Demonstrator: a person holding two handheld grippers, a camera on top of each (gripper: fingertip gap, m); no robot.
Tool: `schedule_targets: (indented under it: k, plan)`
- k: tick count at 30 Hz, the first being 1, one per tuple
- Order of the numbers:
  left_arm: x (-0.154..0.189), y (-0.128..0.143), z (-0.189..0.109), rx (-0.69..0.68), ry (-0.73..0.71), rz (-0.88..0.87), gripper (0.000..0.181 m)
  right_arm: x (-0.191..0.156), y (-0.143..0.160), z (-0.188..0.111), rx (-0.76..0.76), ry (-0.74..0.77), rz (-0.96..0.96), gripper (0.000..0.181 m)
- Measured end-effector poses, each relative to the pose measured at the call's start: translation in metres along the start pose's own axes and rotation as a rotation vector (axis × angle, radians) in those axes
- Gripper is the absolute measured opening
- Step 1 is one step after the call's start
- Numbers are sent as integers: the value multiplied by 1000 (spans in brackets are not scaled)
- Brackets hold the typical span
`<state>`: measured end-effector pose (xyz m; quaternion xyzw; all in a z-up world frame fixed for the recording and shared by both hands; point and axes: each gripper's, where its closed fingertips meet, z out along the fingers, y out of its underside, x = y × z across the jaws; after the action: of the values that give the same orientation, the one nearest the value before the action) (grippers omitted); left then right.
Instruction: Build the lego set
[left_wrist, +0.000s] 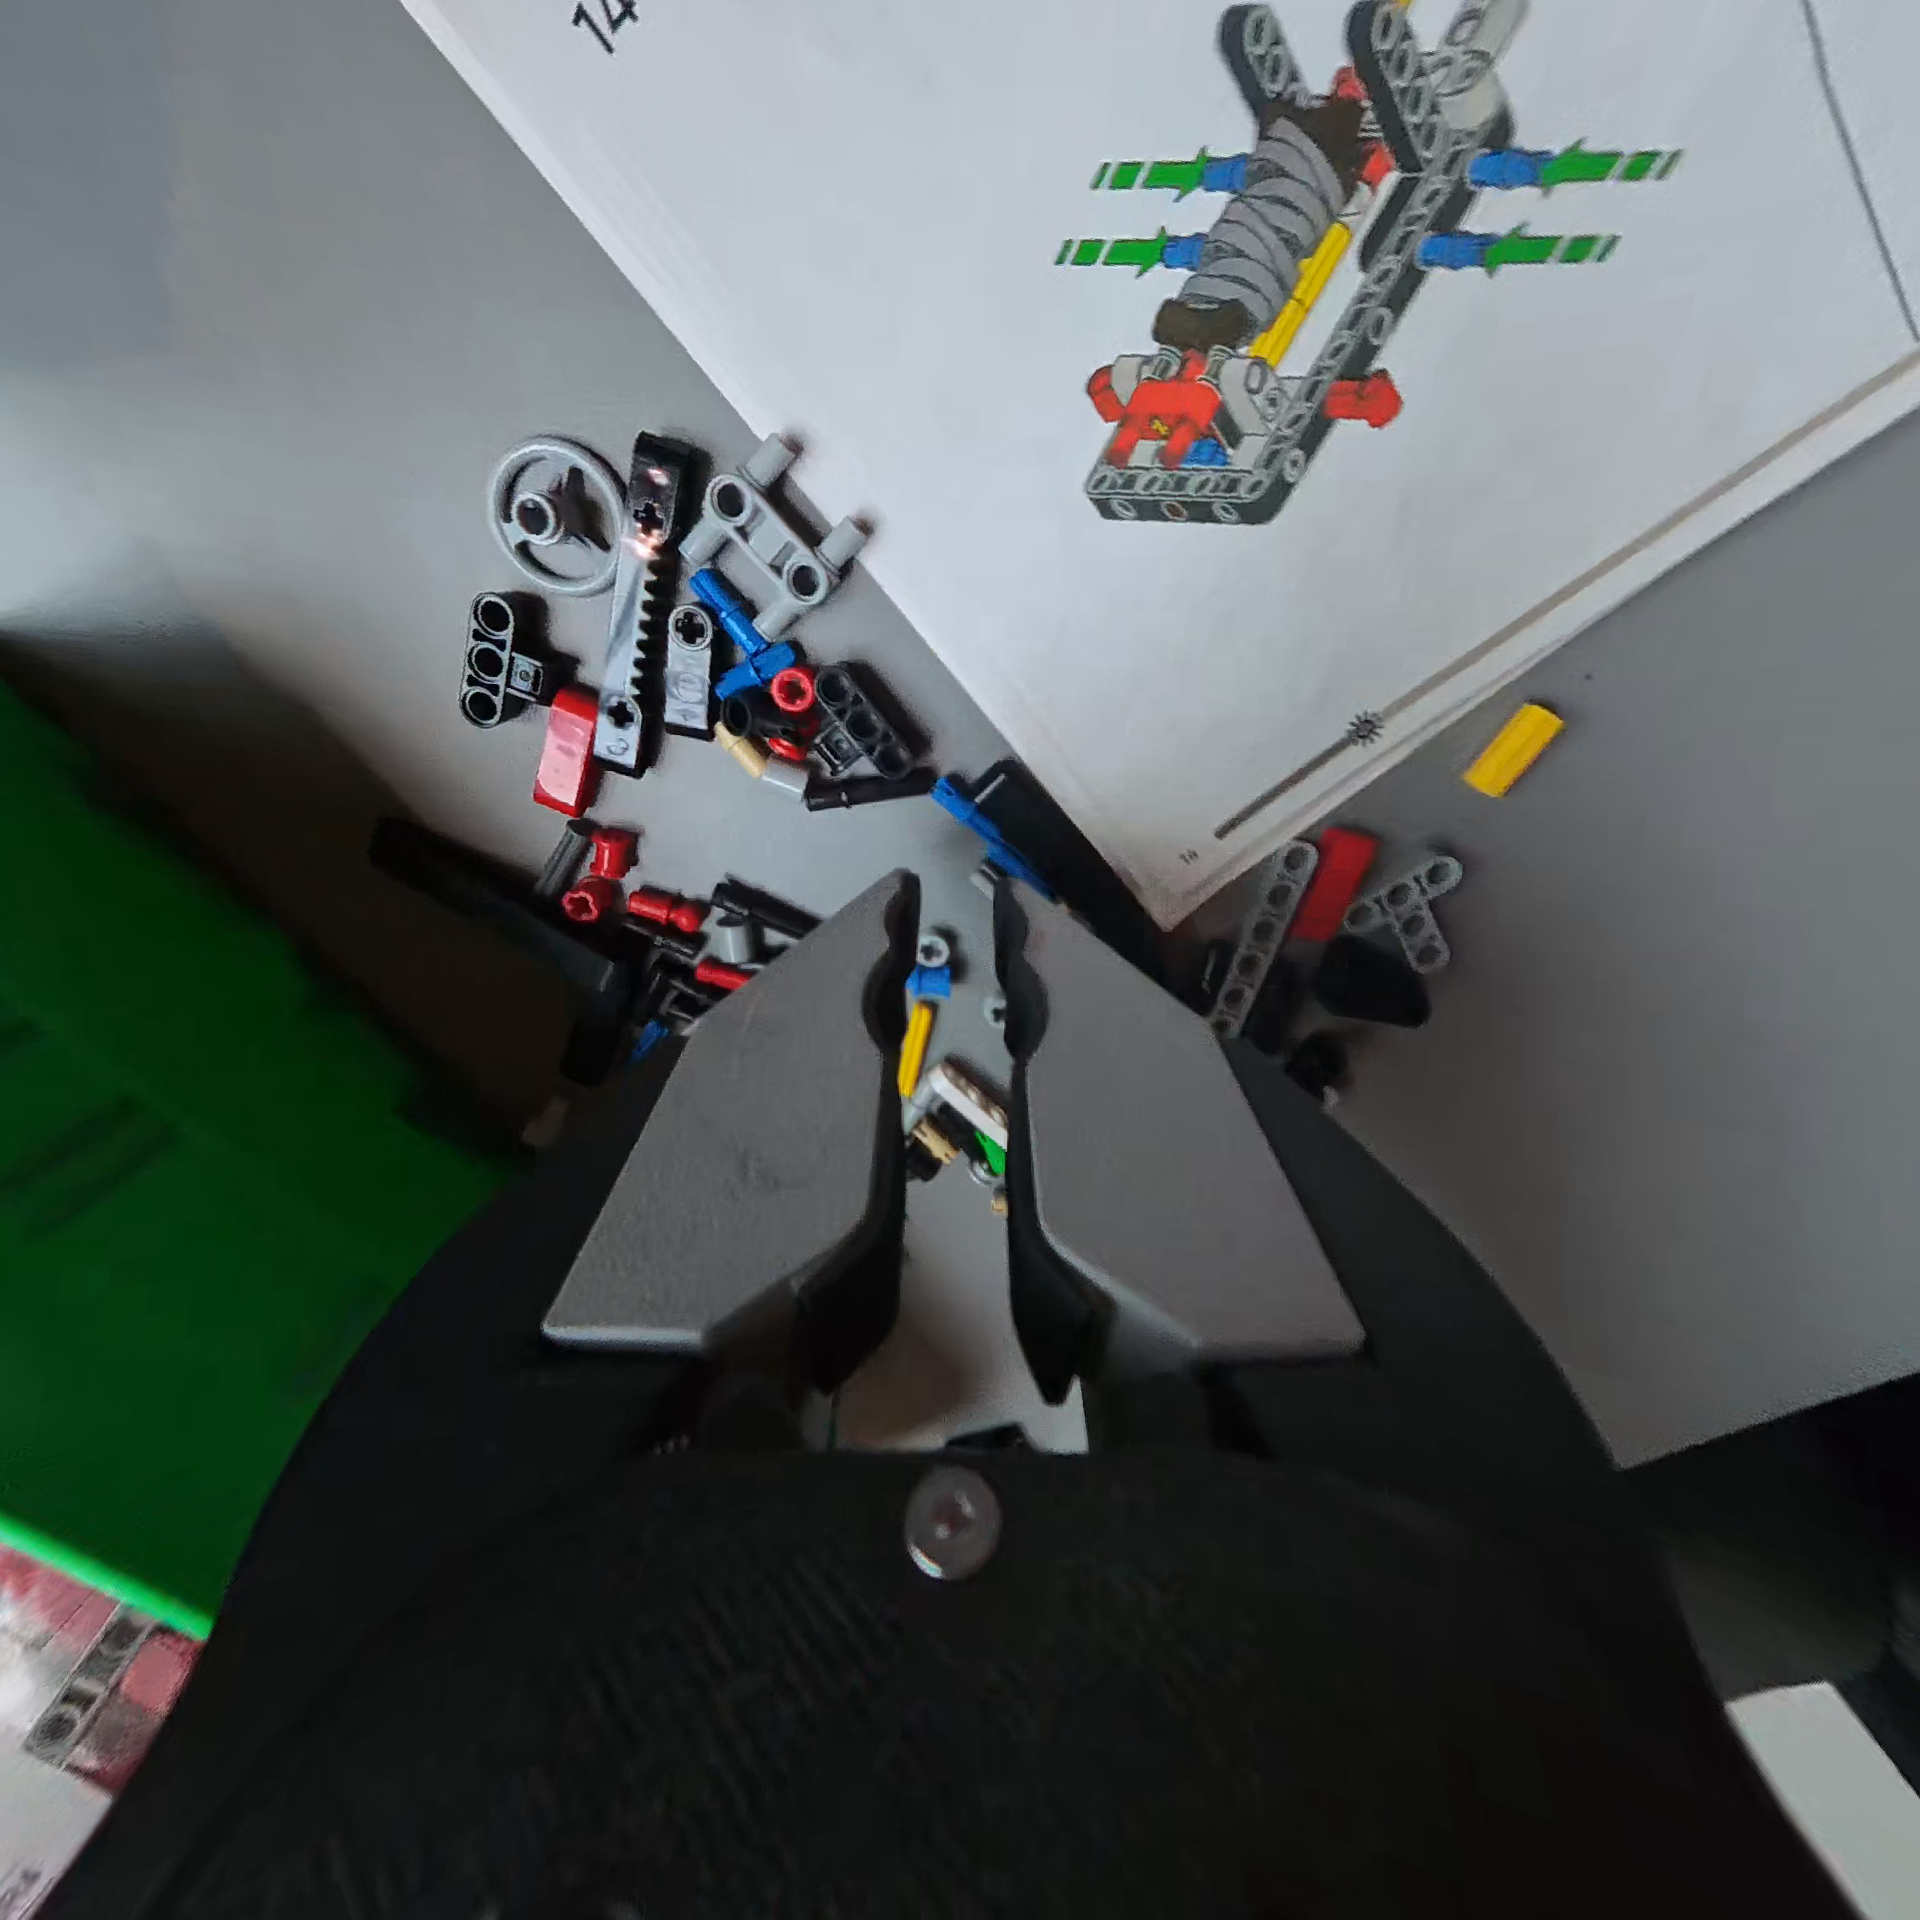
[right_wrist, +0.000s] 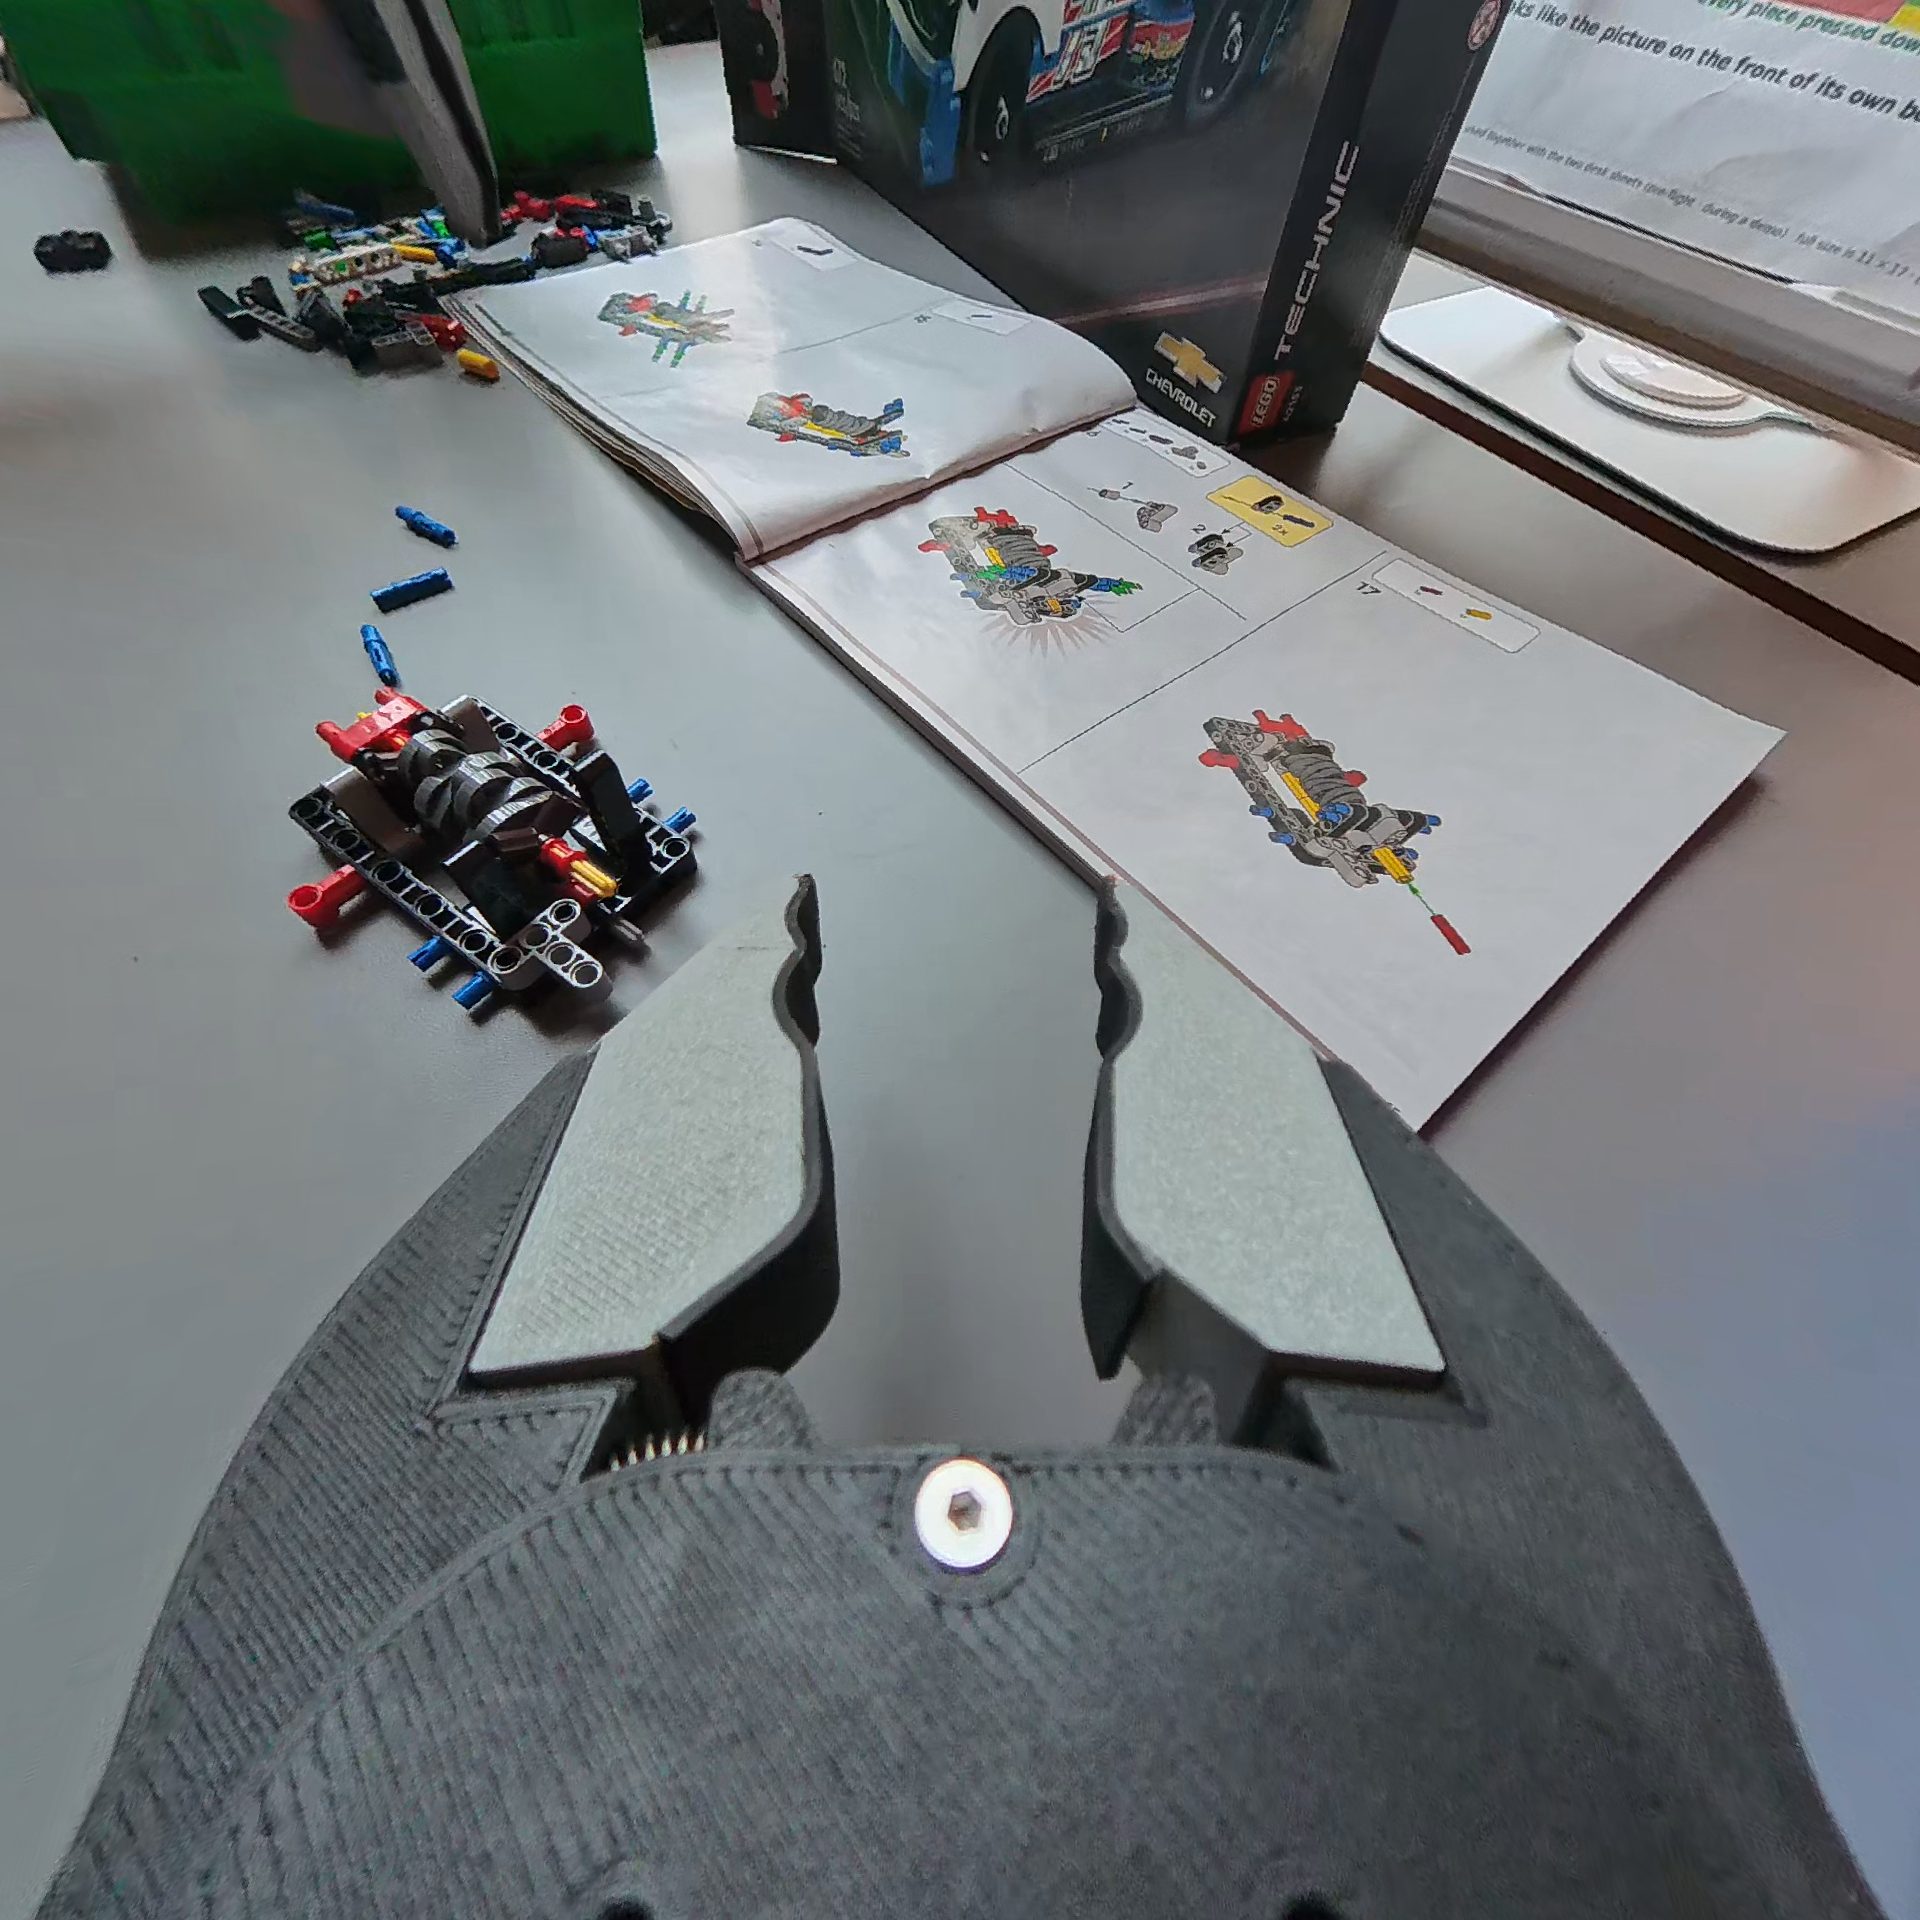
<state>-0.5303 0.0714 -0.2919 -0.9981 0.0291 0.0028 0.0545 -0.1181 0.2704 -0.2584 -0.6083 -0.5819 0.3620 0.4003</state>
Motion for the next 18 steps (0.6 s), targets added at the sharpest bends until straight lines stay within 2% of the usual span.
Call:
schedule_targets:
  k: [6, 18]
  plan:
    - [-7, -4, 11, 7, 49, -96, 14, 0, 0, 0, -1, -2, -1, 50]
    - [1, -14, 7, 27, 56, -100, 12, -3, 0, 0, 1, -18, -10, 50]
